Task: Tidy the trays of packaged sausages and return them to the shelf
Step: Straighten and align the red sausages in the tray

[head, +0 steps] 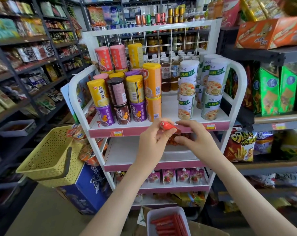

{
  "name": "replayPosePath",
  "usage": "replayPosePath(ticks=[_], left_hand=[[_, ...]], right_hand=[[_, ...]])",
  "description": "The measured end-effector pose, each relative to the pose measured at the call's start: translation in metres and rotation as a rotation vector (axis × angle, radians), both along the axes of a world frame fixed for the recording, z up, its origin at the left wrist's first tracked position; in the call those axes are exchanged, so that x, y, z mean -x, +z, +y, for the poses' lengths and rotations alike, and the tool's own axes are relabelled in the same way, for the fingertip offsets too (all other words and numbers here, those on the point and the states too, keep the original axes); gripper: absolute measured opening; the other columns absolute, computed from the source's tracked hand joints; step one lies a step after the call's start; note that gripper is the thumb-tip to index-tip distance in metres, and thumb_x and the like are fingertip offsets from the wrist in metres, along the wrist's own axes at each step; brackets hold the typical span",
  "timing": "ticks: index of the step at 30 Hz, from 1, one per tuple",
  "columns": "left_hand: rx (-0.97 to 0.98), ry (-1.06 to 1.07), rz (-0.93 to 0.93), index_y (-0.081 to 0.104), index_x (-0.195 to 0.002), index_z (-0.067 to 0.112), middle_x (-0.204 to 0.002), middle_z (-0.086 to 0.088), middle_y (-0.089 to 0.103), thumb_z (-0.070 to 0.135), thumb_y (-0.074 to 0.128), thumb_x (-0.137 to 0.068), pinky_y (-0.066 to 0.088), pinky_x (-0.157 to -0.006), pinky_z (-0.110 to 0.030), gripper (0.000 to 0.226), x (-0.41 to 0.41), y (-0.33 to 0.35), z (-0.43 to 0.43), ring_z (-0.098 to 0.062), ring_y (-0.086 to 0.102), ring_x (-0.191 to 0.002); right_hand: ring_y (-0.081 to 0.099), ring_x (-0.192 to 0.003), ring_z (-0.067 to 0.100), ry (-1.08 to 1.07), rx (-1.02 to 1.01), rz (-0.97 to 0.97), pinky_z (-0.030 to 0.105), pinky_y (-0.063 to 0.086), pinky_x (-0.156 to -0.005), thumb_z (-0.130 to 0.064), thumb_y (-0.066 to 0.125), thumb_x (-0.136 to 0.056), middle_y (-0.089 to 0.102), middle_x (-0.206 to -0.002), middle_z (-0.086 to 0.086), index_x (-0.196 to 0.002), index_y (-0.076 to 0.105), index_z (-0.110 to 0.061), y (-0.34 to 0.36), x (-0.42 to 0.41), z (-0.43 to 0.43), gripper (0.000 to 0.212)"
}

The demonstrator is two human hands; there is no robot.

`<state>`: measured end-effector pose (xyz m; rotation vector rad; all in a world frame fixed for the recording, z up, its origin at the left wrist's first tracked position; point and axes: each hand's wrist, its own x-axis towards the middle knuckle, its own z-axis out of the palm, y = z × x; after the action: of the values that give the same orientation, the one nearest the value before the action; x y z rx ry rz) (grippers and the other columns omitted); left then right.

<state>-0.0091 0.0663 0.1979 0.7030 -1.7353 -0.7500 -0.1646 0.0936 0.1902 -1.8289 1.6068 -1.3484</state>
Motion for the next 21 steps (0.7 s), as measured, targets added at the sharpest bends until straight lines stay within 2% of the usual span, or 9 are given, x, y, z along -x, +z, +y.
replayPosePath(ticks=[2, 5, 8, 11, 13, 16, 18, 21], left_hand=[[0.104, 0.060, -0.047, 0.058, -0.096, 0.030, -0.091, 0.007, 0.067, 0.038, 0.059, -0.085, 0.050, -0.077, -0.017, 0.013, 0.004, 0.002, 0.003, -0.004, 0.064, -0.085], [0.240, 0.138, -0.078, 0.052, -0.105, 0.032, -0.089, 0.010, 0.061, 0.035, 0.059, -0.086, 0.045, -0.075, -0.010, 0.020, 0.010, 0.005, 0.007, -0.004, 0.058, -0.082], [0.270, 0.141, -0.048, 0.043, -0.122, 0.032, -0.105, 0.014, 0.056, 0.030, 0.061, -0.087, 0.048, -0.082, -0.016, 0.040, 0.013, 0.007, 0.010, -0.006, 0.059, -0.093], [0.297, 0.084, -0.055, 0.039, -0.129, 0.031, -0.115, 0.010, 0.055, 0.023, 0.063, -0.087, 0.049, -0.087, -0.019, 0.049, 0.013, 0.005, 0.012, -0.006, 0.059, -0.100], [0.238, -0.017, -0.065, 0.034, -0.135, 0.032, -0.125, 0.005, 0.056, 0.019, 0.066, -0.087, 0.048, -0.094, -0.021, 0.060, 0.011, 0.003, 0.013, -0.004, 0.058, -0.110], [0.173, -0.115, -0.163, 0.026, -0.143, 0.032, -0.137, 0.009, 0.049, 0.018, 0.070, -0.085, 0.039, -0.104, -0.019, 0.074, 0.005, -0.007, 0.011, -0.002, 0.049, -0.123], [0.174, -0.102, -0.240, 0.032, -0.143, 0.030, -0.135, 0.021, 0.044, 0.020, 0.070, -0.085, 0.033, -0.104, -0.013, 0.069, 0.001, -0.017, 0.008, 0.004, 0.043, -0.126], [0.190, -0.013, -0.228, 0.051, -0.129, 0.024, -0.121, 0.016, 0.055, 0.018, 0.066, -0.088, 0.036, -0.094, -0.005, 0.045, 0.000, -0.030, 0.004, 0.014, 0.048, -0.113]], right_hand=[[0.052, -0.098, 0.003, 0.030, 0.073, 0.047, 0.009, 0.040, -0.082, -0.011, 0.072, -0.081, 0.058, -0.102, -0.015, -0.107, 0.059, -0.024, 0.004, -0.009, 0.004, 0.032], [0.061, -0.085, 0.010, -0.006, 0.081, -0.033, 0.022, 0.050, -0.075, -0.001, 0.066, -0.081, 0.062, -0.091, -0.007, -0.097, 0.062, -0.018, 0.005, -0.014, 0.007, 0.023], [0.065, -0.077, 0.007, 0.035, 0.021, -0.144, 0.018, 0.052, -0.071, 0.003, 0.062, -0.083, 0.068, -0.084, -0.002, -0.094, 0.064, -0.017, 0.005, -0.013, 0.010, 0.023], [0.067, -0.075, 0.005, 0.086, 0.001, -0.243, 0.015, 0.051, -0.069, 0.009, 0.057, -0.085, 0.070, -0.081, -0.004, -0.092, 0.065, -0.019, 0.005, -0.013, 0.013, 0.030], [0.068, -0.077, 0.010, 0.121, -0.011, -0.392, 0.020, 0.054, -0.069, 0.008, 0.054, -0.088, 0.071, -0.084, -0.001, -0.097, 0.065, -0.013, 0.003, -0.012, 0.012, 0.025], [0.066, -0.081, 0.022, 0.189, -0.066, -0.822, 0.038, 0.055, -0.075, -0.007, 0.053, -0.092, 0.068, -0.091, 0.011, -0.110, 0.062, -0.007, 0.000, -0.006, 0.009, 0.020], [0.067, -0.084, 0.025, 0.276, -0.084, -1.054, 0.037, 0.057, -0.074, -0.014, 0.051, -0.088, 0.066, -0.095, 0.015, -0.115, 0.058, -0.005, 0.000, -0.001, 0.008, 0.029], [0.067, -0.092, 0.025, 0.357, -0.077, -1.168, 0.033, 0.056, -0.079, -0.010, 0.047, -0.088, 0.068, -0.098, 0.014, -0.117, 0.054, -0.001, -0.001, 0.001, 0.008, 0.031]])
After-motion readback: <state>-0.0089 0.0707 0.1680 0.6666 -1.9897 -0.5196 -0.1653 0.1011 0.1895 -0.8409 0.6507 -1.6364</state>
